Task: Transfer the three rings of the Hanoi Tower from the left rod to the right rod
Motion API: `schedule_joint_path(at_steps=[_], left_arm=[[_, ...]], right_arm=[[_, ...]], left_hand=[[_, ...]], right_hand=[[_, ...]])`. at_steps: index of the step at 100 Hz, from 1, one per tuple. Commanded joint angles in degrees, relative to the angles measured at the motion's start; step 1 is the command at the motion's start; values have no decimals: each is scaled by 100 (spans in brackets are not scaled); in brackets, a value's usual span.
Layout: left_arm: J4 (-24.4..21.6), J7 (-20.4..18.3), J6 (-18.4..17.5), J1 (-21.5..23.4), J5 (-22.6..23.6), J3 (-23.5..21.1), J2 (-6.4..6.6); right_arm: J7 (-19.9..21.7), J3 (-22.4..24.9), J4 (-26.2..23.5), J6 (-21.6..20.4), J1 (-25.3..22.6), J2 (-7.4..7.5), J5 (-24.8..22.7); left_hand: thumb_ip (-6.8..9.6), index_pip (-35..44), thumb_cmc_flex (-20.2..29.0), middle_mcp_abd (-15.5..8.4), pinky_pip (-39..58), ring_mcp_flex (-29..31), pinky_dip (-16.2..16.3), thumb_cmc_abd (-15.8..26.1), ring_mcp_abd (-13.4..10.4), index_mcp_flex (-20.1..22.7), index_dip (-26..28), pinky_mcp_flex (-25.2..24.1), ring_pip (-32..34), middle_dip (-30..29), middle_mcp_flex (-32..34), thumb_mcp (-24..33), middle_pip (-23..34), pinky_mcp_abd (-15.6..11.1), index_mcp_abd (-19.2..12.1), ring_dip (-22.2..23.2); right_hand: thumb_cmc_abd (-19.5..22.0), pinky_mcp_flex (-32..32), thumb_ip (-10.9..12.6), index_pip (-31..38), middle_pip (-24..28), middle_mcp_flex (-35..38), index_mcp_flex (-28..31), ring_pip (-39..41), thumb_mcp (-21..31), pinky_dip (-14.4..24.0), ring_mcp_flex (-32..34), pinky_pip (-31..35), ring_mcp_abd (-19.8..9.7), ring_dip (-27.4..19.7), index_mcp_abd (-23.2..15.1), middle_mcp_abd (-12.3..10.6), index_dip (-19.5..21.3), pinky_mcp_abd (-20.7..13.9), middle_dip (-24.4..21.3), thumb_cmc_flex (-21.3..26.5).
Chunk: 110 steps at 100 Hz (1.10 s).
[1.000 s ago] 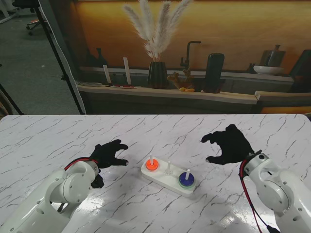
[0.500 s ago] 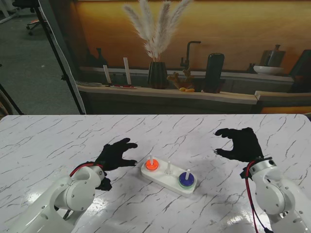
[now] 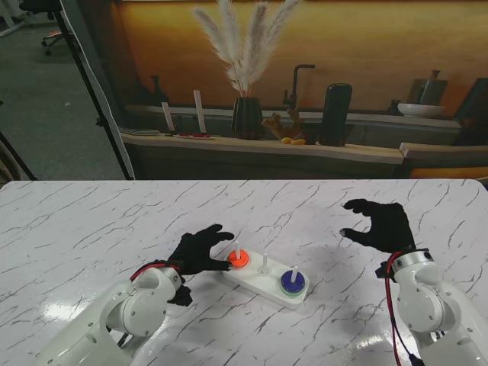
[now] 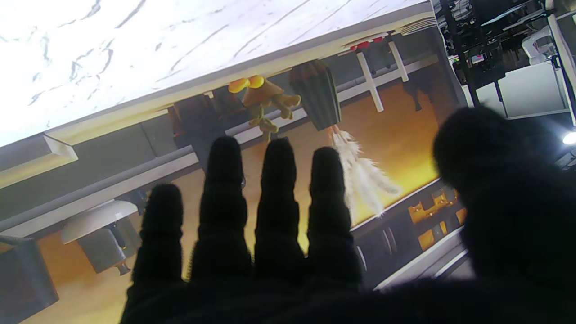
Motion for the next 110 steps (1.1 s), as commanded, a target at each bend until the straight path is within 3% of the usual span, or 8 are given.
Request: schedule_joint_path(at_steps=[1,38,40,44,86,110], left_arm=[[53,-98,-175,-16,-73,68,-55],[326,-56,-352,-209,-119,338,-70],[339,-43,-352,-216,-113,348,-72],[361,-29,-360,-230,-106,365,-74],[516,97,-295,-313,-79,493,-105],[569,29,-180,-380,-150,564,-109]], right_arm=[[11,-6,14,23,-36,-42,25],[41,36,-7,49,-67,-54,127],[42,38,-9,48,-68,-54,126],[42,42,-10,47,-70,-53,121],[20,54,-9,39,-79,-63,160],[6,60,-7,-1,-92,-67,178]], left_hand=[[269,-39,-98,18,154,-67,81,-259,8,-234,88,-64,-9,-24,-176,118,-97,70,-92,72],[321,-91,-116,-4,240,-56,125,-504,-3,-290,65,12,10,-37,-252,528,-95,65,-160,91],[170,-69,-383,-9,284,-39,167,-657,-4,-273,78,17,18,-38,-244,1171,-85,60,-169,124],[138,-50,-402,-13,325,-23,190,-680,-5,-241,86,39,32,-35,-231,1273,-77,58,-203,134],[55,86,-297,-8,681,73,345,-552,-40,-73,163,64,180,0,-124,1339,-26,21,-232,259],[27,89,-272,-8,921,101,423,-455,-42,-44,159,61,248,19,-74,1151,-12,8,-70,355]], right_hand=[[-44,-122,192,-22,30,-129,-147,-53,-10,-53,-3,-21,13,-30,23,-69,-85,1715,-41,-121],[-40,-117,202,18,129,-54,-96,77,-22,-64,50,39,-9,47,42,-52,-93,1702,10,-96],[-37,-115,202,21,133,-51,-91,84,-23,-63,55,42,-6,50,37,-54,-93,1706,13,-99],[-35,-109,202,25,146,-30,-81,99,-23,-62,68,51,-6,58,36,-52,-93,1705,20,-101],[-49,-89,200,57,200,-12,-54,213,-1,-39,96,113,-28,110,40,-47,-94,1692,59,-96],[-58,-55,198,82,218,2,-11,254,8,-17,111,154,-35,124,32,-43,-88,1677,70,-92]])
